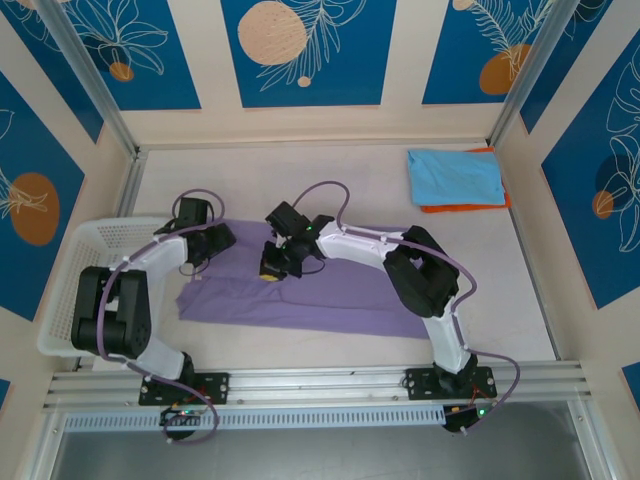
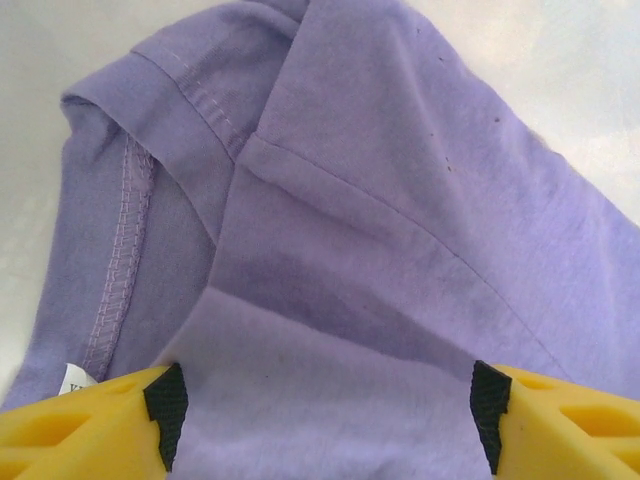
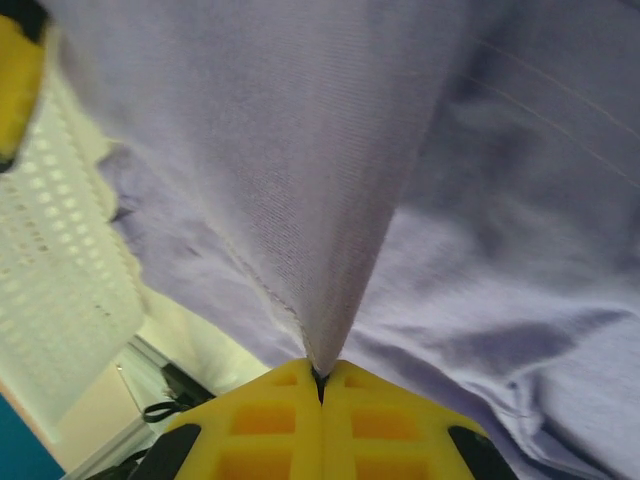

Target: Fold and stack the t-shirts

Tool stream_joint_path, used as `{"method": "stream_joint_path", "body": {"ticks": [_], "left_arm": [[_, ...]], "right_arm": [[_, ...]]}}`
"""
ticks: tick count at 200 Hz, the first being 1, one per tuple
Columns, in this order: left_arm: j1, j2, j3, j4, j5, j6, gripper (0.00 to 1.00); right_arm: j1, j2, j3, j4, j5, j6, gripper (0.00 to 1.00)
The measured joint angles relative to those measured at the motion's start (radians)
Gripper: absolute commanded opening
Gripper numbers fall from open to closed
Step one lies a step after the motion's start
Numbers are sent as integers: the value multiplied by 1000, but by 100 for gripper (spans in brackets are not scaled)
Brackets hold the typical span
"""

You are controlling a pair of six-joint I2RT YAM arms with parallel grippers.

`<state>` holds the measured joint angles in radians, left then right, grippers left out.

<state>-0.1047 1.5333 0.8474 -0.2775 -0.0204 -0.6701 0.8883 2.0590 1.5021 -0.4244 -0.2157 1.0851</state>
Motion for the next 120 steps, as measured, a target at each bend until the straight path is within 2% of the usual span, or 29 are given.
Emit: {"method": "stream_joint_path", "body": {"ticks": [11,32,55,87,120], "left_arm": [[0,3,2,0,0,0,77],[0,2,2,-1,0,0,77],[0,-42,-9,-11,-29,-2,78],[0,-173,-38,-31,-81,-9,77],[-20,-189,-28,-47,-82,14,62]], "right_arm": [[0,0,-16,0,-2,-5,4],[-1,12,-24,5,-7,-16,25],[-3,29,-31,14,-14,-26,37],[-11,13,-90,39,-18,-48,40],[-62,-113,-183,41,-5,-85,38]]}}
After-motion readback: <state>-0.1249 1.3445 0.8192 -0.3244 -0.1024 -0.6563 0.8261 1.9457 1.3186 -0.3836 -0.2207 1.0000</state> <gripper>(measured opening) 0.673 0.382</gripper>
